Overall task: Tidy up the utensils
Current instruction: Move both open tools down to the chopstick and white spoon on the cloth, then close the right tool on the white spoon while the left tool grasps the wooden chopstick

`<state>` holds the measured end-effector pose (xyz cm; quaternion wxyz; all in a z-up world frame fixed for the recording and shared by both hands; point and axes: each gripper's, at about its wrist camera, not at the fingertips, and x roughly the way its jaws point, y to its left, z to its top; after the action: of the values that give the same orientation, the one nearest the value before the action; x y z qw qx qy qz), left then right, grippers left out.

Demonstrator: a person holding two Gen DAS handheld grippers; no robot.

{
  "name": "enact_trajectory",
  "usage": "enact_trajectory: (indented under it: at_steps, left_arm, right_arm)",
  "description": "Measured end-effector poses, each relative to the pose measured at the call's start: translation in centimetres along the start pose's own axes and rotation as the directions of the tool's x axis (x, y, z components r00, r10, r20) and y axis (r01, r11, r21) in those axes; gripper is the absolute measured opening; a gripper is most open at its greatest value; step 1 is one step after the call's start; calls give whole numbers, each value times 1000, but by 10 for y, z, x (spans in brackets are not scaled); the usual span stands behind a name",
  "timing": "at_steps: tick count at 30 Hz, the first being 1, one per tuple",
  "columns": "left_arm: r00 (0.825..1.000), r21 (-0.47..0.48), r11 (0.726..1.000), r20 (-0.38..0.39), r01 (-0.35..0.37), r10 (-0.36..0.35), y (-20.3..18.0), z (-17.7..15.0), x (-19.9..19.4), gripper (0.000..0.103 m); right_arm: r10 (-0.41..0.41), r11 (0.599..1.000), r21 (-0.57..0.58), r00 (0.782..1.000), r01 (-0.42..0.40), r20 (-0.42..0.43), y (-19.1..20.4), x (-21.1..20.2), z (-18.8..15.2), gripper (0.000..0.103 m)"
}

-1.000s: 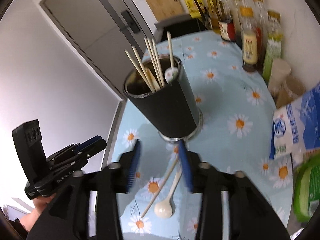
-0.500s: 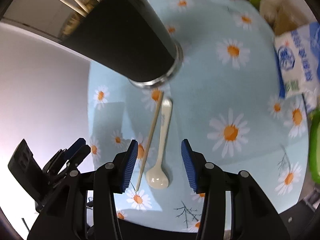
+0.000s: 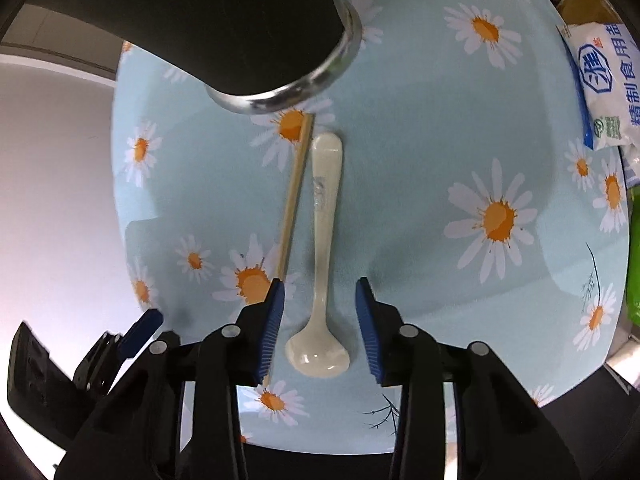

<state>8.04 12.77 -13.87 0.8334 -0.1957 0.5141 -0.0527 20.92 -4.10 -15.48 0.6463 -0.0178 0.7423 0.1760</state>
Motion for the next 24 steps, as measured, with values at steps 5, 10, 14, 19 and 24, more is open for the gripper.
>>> enact_trajectory:
  at_steps: [5,10,14,19,24]
  left_arm:
    - [1000,10,1000,-12,22,-22,2,-2,0,29]
    - [999,19,999,-36,39,-38,3,-4,4,29]
    - [997,31,998,-57,57,-55,2,-5,5,29]
    - [996,63,996,-79,56,-51,-2,-2,8,29]
    - [996,77,996,-84,45,-38,-8,4,9,29]
  right_arm:
    - [-61,998,4,998,61,-35,9,15,3,24]
    - [-127,992,-1,992,127,-7,24,17,0,19]
    - [-165,986,30,986,165,-3,32,18,-2,9]
    - [-139,989,50,990,139,-8,31,18,-3,9]
    - [-91,994,54,996,92,-18,21,8,-1,8]
